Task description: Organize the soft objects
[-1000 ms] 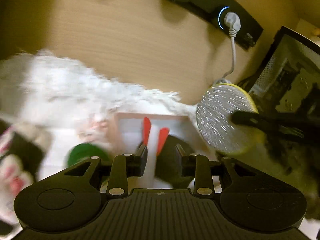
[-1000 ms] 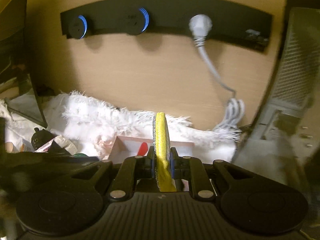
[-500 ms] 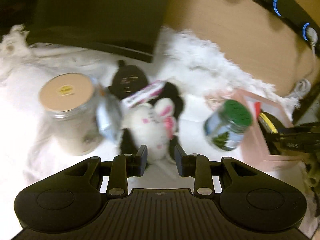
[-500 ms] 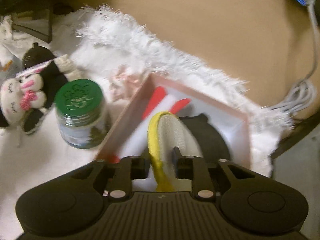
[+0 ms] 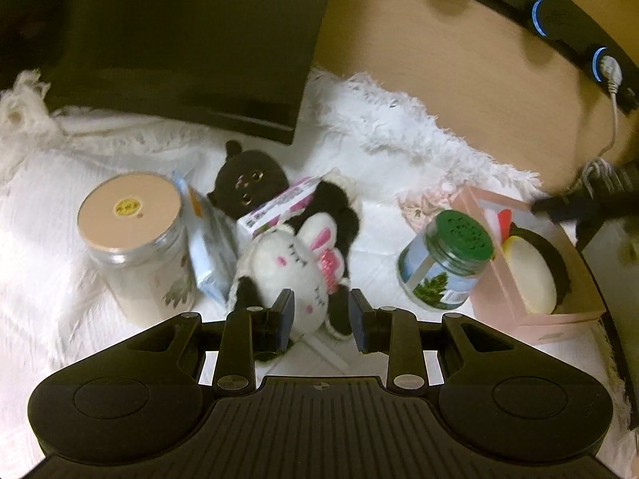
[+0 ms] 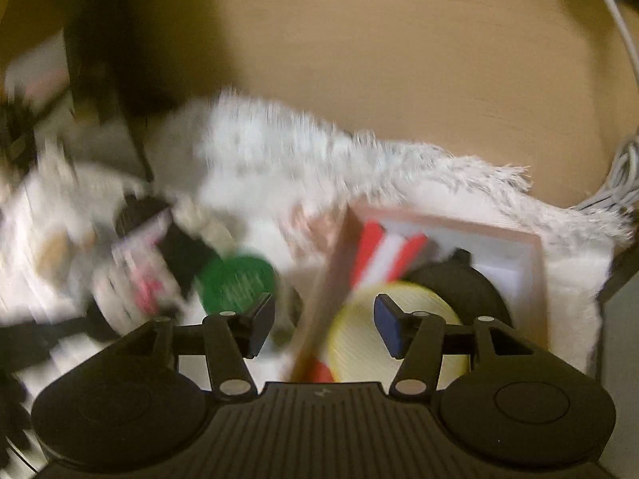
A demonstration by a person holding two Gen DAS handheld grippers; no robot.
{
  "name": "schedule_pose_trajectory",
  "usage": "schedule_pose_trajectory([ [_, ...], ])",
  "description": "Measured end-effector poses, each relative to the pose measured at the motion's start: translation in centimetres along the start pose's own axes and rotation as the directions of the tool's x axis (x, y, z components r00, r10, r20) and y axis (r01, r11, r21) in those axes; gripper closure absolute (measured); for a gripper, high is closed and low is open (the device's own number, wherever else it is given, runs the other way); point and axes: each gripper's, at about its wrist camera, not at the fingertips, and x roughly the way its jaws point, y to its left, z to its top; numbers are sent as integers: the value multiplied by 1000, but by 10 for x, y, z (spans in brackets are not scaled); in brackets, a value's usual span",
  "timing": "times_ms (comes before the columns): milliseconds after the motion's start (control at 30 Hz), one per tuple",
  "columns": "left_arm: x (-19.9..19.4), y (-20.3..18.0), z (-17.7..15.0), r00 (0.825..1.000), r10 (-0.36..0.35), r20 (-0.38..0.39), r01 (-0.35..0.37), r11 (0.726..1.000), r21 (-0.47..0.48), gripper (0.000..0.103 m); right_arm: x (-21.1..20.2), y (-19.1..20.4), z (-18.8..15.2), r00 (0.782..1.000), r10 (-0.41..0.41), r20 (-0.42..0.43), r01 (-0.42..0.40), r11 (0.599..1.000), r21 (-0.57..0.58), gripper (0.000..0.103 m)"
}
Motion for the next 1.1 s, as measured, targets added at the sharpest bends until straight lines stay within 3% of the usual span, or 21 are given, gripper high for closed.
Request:
schedule_pose_trajectory([
  [67,-4,-4,2,1000,-5,17,5,1000,30,70,9,2,24,999,31,-18,-30,996,85,48],
  [167,-14,-5,5,998,-18,58,13,996,84,70,39,15,56,997,32,-77,-25,996,89,48],
  [300,-26,8,3,996,-15,87,6,994,107,70,101,44,80,981,-127,-145,117,990,-78,48],
  [400,-28,23,-4,998,-13,63,7,995,95,70,144,58,86,960,-194,-200,162,973,-166,48],
  [500,-26,33,-10,999,1,49,-5,996,86,70,175,64,85,935,-248,-252,198,958,-206,65],
  [533,-24,36,-10,999,5,44,-9,996,86,70,181,64,84,929,-259,-264,207,956,-209,80],
  [567,-22,37,-11,999,9,37,-12,996,86,70,186,63,83,924,-261,-279,205,955,-213,87],
  [600,-19,37,-10,999,11,33,-14,996,88,70,187,63,83,924,-256,-283,198,956,-216,88],
  [700,-11,31,-6,1000,-4,30,0,993,115,70,165,65,87,948,-206,-241,157,966,-207,91],
  [867,6,11,12,998,-20,55,9,982,190,70,85,73,92,991,-83,-105,65,984,-165,91],
  [967,24,7,26,999,-12,40,3,974,228,70,37,81,82,999,14,-50,-22,987,-159,90],
  [1100,49,13,44,1000,-18,-3,18,984,179,70,-3,90,51,994,106,-17,-108,981,-161,90],
])
